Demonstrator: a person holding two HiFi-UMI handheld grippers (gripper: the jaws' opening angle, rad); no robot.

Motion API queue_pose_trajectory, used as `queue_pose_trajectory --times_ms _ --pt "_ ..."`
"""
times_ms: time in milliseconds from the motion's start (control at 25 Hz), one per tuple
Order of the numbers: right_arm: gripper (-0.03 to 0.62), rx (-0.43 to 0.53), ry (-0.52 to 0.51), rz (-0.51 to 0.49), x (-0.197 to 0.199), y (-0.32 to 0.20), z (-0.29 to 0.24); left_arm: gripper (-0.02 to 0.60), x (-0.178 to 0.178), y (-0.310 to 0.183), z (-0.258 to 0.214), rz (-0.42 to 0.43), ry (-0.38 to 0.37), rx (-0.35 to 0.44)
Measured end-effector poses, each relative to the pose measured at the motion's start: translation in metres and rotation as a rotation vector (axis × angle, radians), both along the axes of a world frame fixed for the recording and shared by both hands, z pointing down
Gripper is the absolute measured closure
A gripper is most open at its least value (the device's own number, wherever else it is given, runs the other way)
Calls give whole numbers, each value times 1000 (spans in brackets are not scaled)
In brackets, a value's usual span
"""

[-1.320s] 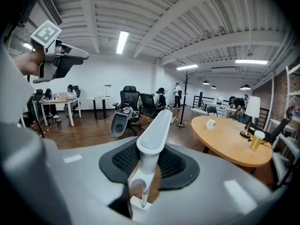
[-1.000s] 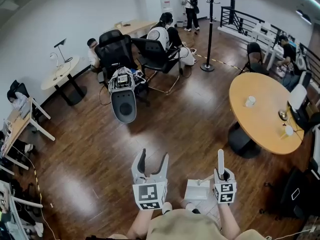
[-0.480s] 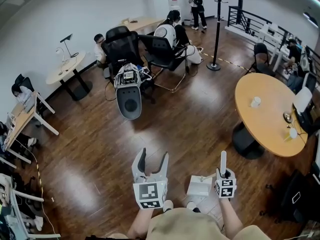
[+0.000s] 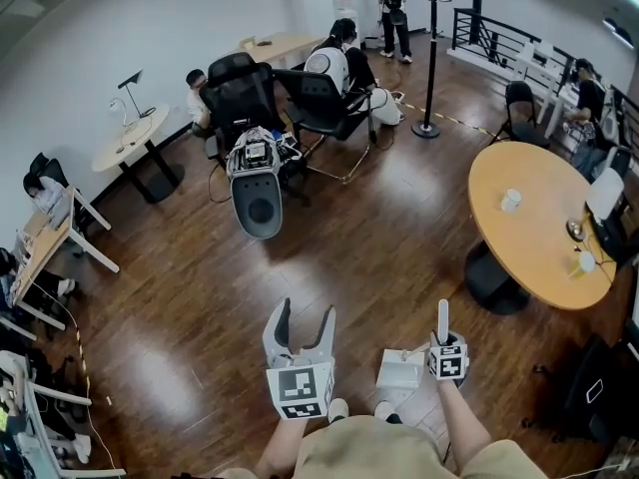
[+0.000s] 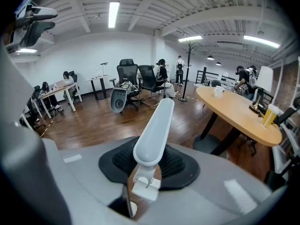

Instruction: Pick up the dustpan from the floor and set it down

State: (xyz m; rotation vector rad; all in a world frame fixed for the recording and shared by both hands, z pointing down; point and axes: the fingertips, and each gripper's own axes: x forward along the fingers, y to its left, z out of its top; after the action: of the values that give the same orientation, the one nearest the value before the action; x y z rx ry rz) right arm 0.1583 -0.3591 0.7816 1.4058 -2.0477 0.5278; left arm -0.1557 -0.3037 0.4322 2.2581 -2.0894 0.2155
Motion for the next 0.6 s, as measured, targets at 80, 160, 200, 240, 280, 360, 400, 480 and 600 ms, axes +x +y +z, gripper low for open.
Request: queue_pose_trajectory --times_ms 80,160,200,240,280,360,400,480,600 --pt "479 -2 -4 -2 3 -8 2 287 1 1 3 -2 -4 -10" --pt "479 -7 -7 -12 3 -17 3 287 2 0 7 -3 -3 -23" --pt "479 -11 -9 -16 2 -22 5 287 2 0 9 -2 -1 -30" --pt "479 -16 -13 -18 2 -26 7 287 3 0 12 -2 0 -38" --pt "479 -22 -20 -16 2 -30 9 287 4 1 14 -2 0 -46" --pt "477 -32 -27 -11 2 -38 12 287 7 2 18 -2 0 -58" --pt "477 -36 -28 -9 3 -43 13 287 8 2 19 -3 -1 -63" --pt "477 -45 -33 4 5 -55 17 287 8 2 21 -5 -7 -70" --pt "476 -62 -47 34 6 -75 23 286 3 4 23 -17 -27 -85"
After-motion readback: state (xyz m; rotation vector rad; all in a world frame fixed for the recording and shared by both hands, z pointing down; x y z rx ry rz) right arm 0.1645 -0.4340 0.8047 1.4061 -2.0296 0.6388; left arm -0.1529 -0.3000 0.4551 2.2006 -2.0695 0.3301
